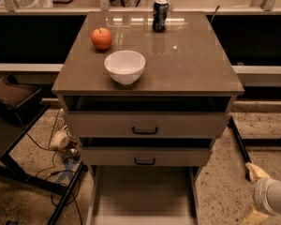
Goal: Close bottom drawer
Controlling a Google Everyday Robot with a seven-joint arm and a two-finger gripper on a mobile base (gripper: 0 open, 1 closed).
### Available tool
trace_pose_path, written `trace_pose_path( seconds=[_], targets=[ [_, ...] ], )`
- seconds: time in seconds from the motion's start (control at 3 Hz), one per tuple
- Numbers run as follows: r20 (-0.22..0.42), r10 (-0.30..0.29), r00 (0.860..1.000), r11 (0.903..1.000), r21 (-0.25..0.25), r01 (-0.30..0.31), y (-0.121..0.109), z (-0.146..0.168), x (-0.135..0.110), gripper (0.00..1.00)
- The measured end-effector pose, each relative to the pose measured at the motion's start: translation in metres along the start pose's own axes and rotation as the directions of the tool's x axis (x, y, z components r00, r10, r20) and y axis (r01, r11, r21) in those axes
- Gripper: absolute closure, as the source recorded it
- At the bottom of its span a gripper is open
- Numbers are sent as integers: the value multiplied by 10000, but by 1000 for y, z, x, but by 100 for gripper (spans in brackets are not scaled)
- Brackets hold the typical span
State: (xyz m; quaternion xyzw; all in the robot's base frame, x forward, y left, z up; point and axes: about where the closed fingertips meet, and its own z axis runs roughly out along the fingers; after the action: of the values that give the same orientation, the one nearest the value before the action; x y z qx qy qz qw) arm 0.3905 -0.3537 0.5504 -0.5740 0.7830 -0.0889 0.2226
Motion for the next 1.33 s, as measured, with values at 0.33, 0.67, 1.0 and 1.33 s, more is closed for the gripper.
trace_pose_path(
  seconds=[0.33,0.67,1.0,1.33],
  targets=[
    [85,-685,9976,9970,-363,687,25,23,34,29],
    [91,-758,9971,9905,-1145,764,75,45,70,60],
    [93,-475,9988,9843,-1696,484,111,55,82,83],
    [109,-477,9988,9839,-1717,488,112,56,81,100]
  ],
)
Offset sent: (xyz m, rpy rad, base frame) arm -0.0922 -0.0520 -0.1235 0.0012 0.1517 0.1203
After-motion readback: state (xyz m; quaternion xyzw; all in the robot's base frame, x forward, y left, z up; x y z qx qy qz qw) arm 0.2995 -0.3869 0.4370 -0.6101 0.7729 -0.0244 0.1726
